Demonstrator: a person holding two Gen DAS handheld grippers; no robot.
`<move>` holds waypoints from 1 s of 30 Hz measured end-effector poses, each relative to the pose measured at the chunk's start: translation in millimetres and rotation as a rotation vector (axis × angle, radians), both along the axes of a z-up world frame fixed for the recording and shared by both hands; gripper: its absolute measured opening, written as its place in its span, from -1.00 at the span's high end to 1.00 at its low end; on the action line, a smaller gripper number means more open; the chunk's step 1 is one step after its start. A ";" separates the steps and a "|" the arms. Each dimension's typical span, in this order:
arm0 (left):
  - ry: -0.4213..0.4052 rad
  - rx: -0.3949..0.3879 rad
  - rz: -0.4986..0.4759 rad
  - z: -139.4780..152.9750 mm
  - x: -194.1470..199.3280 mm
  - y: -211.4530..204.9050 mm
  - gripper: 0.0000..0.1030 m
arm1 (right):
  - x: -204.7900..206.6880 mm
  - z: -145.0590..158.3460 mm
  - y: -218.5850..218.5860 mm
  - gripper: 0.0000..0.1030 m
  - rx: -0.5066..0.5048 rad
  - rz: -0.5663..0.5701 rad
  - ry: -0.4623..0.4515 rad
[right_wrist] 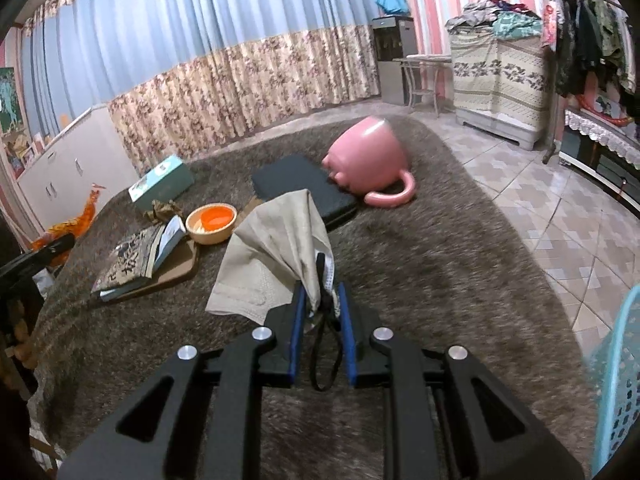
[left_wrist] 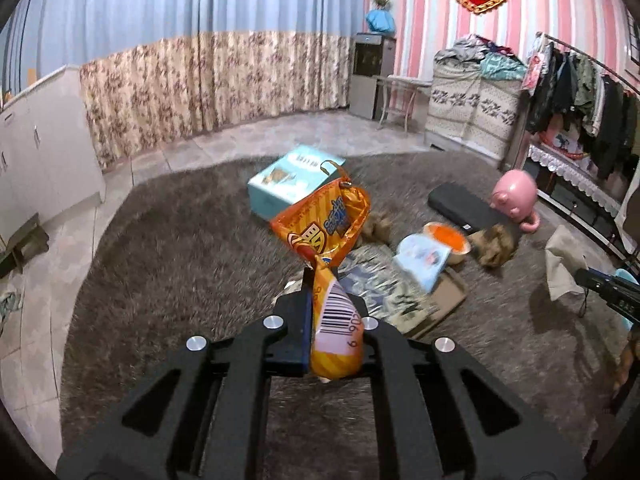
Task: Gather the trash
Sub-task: 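Grasp the orange snack bag with the left gripper while the right gripper grasps the beige cloth, then carry the snack bag and beige cloth to the blue basket and release both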
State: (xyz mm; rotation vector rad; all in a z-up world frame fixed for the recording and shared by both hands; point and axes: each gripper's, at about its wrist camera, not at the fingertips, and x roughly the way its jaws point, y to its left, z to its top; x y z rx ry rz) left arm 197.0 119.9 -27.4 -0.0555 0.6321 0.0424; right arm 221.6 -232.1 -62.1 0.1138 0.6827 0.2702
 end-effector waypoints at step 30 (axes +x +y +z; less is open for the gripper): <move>-0.141 -0.045 -0.544 29.9 -21.1 -304.4 0.90 | -160.8 62.9 -226.6 0.67 -0.093 -0.677 -0.138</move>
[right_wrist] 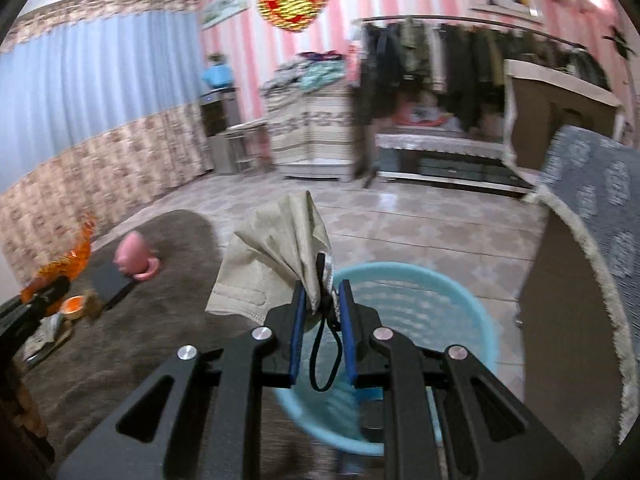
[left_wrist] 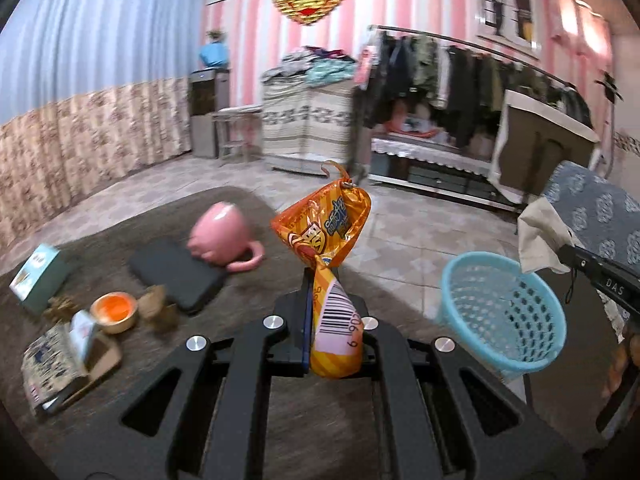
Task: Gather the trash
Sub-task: 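Carry the snack bag and beige cloth to the blue basket and release both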
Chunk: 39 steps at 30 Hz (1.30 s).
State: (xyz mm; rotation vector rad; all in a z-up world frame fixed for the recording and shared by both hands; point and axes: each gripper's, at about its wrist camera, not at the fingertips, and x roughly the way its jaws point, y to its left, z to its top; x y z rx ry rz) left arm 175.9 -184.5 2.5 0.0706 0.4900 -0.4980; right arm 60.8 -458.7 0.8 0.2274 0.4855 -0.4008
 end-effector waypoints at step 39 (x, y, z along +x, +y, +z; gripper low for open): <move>0.050 0.060 -0.227 -63.5 19.0 -196.4 -0.74 | -14.5 -60.3 -118.9 0.67 0.179 -0.225 0.011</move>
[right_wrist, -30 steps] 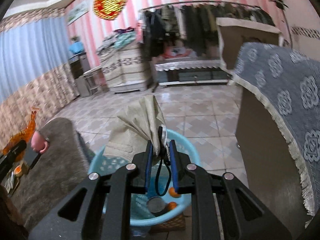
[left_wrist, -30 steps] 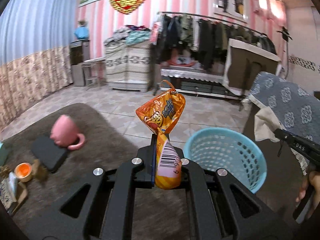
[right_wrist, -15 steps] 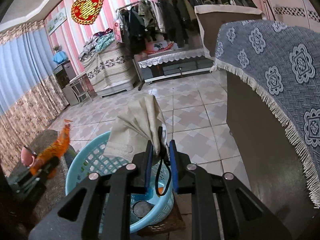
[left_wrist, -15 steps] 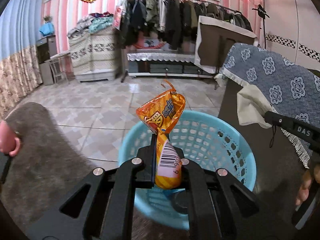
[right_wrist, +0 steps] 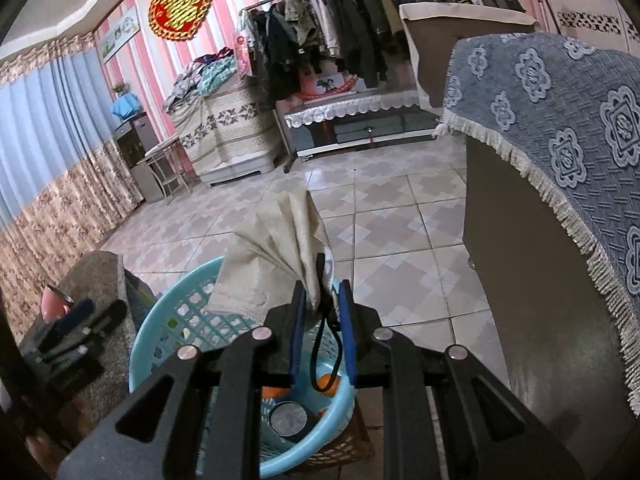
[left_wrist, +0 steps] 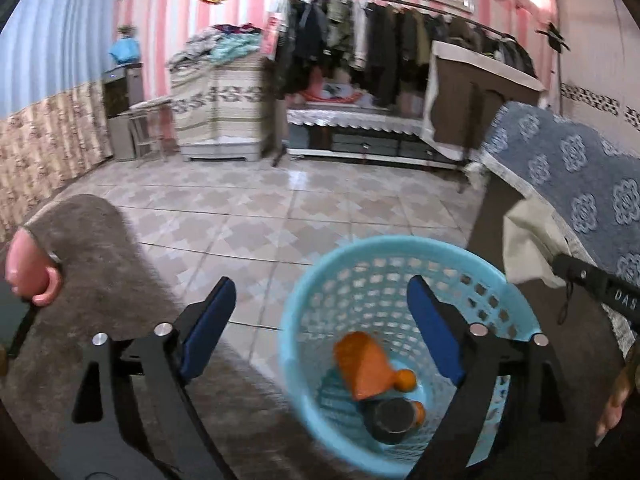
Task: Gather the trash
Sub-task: 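Carry the snack bag and beige cloth to the blue basket and release both, then move both tools back over the rug toward the patterned booklet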
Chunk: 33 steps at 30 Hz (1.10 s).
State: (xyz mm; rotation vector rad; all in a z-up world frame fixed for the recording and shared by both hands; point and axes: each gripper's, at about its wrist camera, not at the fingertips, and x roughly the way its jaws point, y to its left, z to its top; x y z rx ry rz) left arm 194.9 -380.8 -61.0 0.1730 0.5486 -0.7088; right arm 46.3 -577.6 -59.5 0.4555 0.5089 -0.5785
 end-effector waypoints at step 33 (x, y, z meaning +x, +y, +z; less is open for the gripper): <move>-0.077 -0.039 0.431 42.5 3.8 228.9 -0.89 | 51.8 25.3 103.0 -0.91 -0.162 0.162 0.002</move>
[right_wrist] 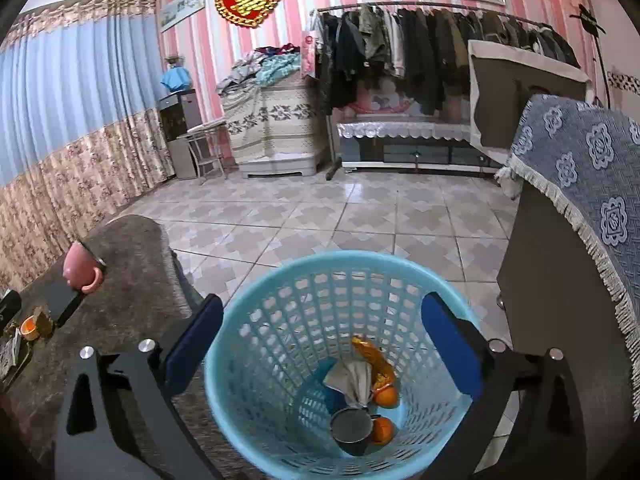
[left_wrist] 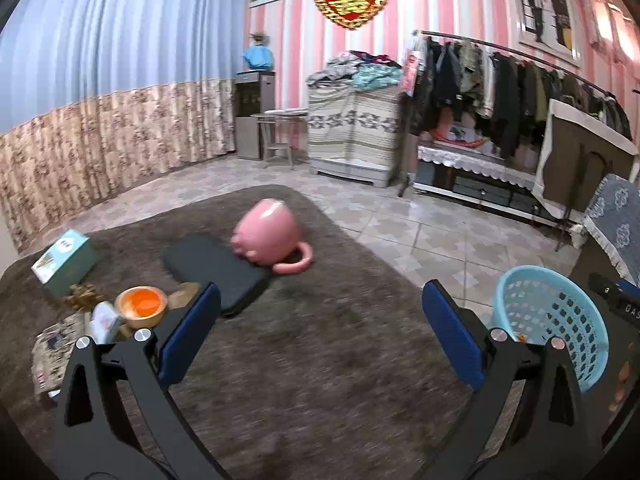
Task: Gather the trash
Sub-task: 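Move both tools back over the rug toward the patterned booklet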
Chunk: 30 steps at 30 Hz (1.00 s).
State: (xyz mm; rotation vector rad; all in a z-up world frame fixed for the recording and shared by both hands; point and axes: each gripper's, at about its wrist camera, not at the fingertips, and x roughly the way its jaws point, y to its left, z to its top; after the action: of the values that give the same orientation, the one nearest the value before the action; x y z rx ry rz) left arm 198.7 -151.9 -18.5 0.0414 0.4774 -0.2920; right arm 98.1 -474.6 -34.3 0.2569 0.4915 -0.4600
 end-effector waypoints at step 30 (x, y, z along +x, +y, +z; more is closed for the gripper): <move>0.063 0.002 0.428 -23.1 -39.9 242.3 -0.89 | 38.9 20.6 172.5 -0.91 -0.142 0.430 0.000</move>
State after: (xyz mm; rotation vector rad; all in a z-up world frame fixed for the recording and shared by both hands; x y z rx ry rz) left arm 158.8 90.4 -41.5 -0.0681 0.5355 0.1275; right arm 137.0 -302.1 -13.6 0.0105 0.4957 -0.0748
